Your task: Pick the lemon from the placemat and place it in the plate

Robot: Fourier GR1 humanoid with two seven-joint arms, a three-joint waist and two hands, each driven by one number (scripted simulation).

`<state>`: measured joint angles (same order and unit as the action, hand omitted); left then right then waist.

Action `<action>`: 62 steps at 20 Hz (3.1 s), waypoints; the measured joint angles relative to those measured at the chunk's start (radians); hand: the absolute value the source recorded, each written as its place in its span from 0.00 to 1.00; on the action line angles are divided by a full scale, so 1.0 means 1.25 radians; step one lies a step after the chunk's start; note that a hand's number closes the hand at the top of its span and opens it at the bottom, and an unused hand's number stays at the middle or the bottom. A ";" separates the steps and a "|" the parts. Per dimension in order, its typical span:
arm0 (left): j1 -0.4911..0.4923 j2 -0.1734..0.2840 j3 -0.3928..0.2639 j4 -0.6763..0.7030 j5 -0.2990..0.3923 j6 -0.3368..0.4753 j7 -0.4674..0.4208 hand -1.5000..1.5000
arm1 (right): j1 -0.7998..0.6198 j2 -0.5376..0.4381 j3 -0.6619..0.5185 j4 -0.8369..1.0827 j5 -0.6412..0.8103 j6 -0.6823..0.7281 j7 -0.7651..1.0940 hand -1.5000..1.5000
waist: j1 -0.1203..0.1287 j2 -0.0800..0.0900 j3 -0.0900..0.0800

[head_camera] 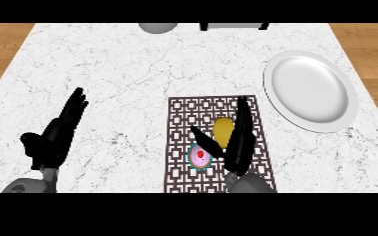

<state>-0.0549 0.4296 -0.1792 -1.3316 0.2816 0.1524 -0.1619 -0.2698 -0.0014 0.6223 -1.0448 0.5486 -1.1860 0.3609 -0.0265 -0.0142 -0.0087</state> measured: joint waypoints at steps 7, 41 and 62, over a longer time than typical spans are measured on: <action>0.006 0.001 0.004 0.002 -0.003 0.000 0.002 0.50 | -0.026 -0.003 0.003 0.025 0.110 0.176 0.259 0.00 | -0.005 -0.006 -0.002; -0.011 -0.045 0.044 0.009 -0.059 -0.057 0.002 0.50 | 0.022 -0.004 -0.087 -0.201 0.315 0.692 0.604 1.00 | 0.023 0.010 0.006; 0.009 -0.082 0.116 0.018 -0.100 -0.078 0.005 0.50 | 0.077 -0.324 -0.159 -0.215 0.221 0.690 0.255 1.00 | -0.023 0.005 0.010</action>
<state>-0.0432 0.3272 -0.0341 -1.3091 0.1562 0.0548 -0.1561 -0.1733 -0.4063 0.4241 -1.3138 0.8253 -0.3231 0.6794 -0.0555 -0.0078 0.0038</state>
